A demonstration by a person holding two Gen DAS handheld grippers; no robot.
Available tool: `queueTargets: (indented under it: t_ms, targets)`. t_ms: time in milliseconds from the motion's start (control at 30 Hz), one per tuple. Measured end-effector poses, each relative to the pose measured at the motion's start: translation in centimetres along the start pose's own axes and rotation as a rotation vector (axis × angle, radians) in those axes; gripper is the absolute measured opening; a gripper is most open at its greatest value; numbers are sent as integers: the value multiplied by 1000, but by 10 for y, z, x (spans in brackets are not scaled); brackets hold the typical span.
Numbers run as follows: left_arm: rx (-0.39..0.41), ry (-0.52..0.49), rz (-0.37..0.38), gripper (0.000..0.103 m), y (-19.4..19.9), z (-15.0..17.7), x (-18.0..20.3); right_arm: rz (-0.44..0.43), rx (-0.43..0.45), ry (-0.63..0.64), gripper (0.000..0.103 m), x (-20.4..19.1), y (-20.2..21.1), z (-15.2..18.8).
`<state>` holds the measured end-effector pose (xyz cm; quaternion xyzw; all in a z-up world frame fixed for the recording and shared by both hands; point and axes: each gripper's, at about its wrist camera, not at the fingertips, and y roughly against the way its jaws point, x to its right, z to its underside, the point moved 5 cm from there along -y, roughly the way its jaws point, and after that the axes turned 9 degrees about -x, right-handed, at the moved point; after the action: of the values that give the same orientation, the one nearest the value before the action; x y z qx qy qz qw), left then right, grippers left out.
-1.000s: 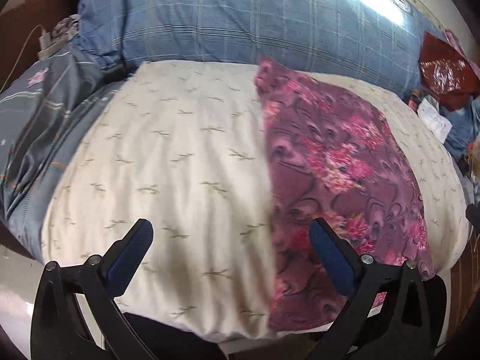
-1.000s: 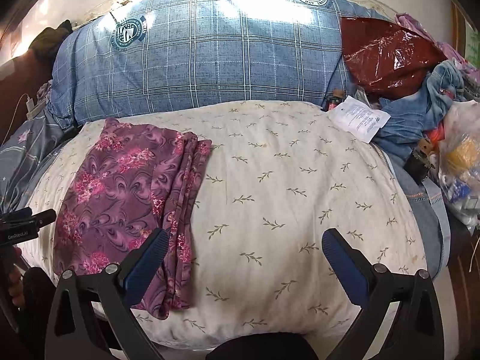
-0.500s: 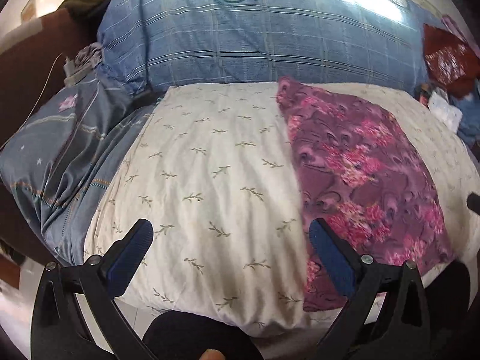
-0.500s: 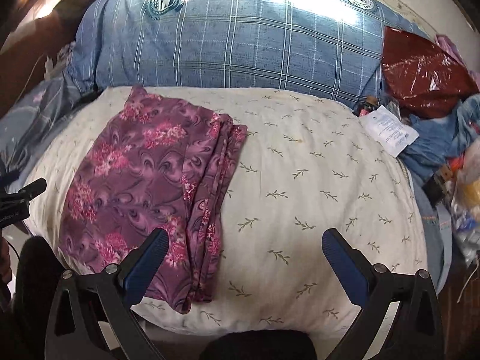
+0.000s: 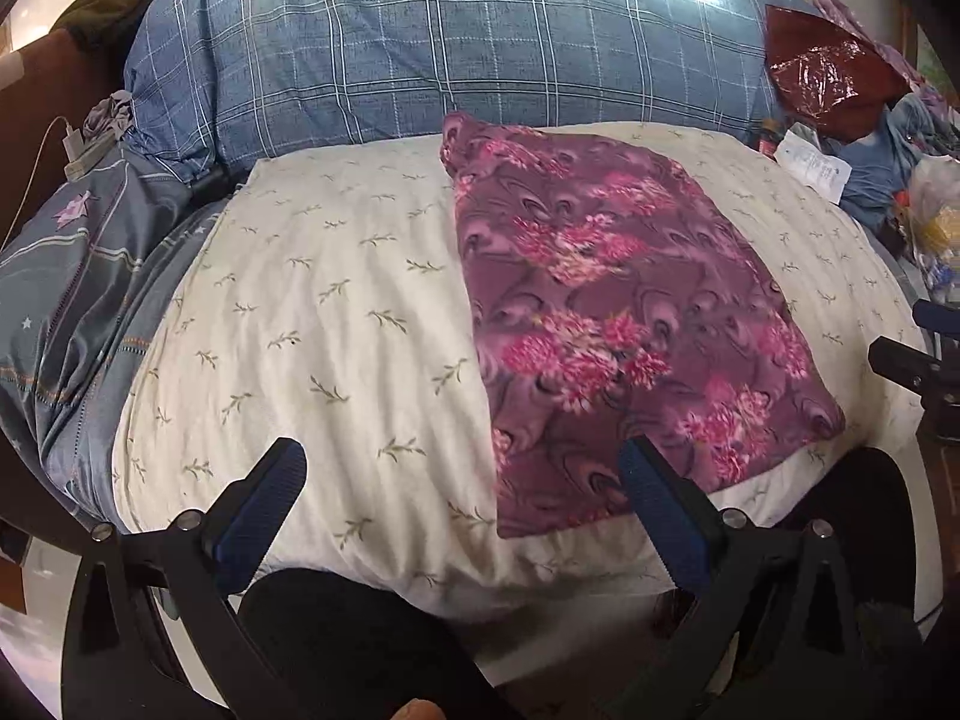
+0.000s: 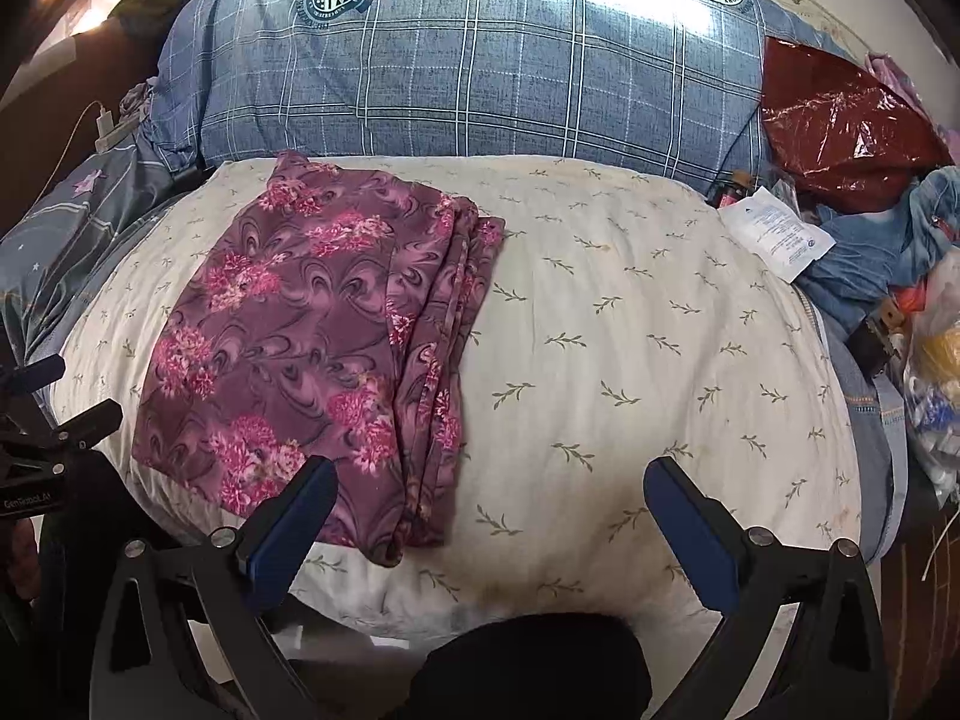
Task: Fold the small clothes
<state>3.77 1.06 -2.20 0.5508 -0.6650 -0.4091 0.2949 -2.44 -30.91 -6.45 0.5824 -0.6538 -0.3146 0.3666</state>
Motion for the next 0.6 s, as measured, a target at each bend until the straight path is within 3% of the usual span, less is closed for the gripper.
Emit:
queueTargets:
  t_ms: [600]
  targets:
    - [23,-59,36,103,13,6,23,14,12,9,103,5,9,12]
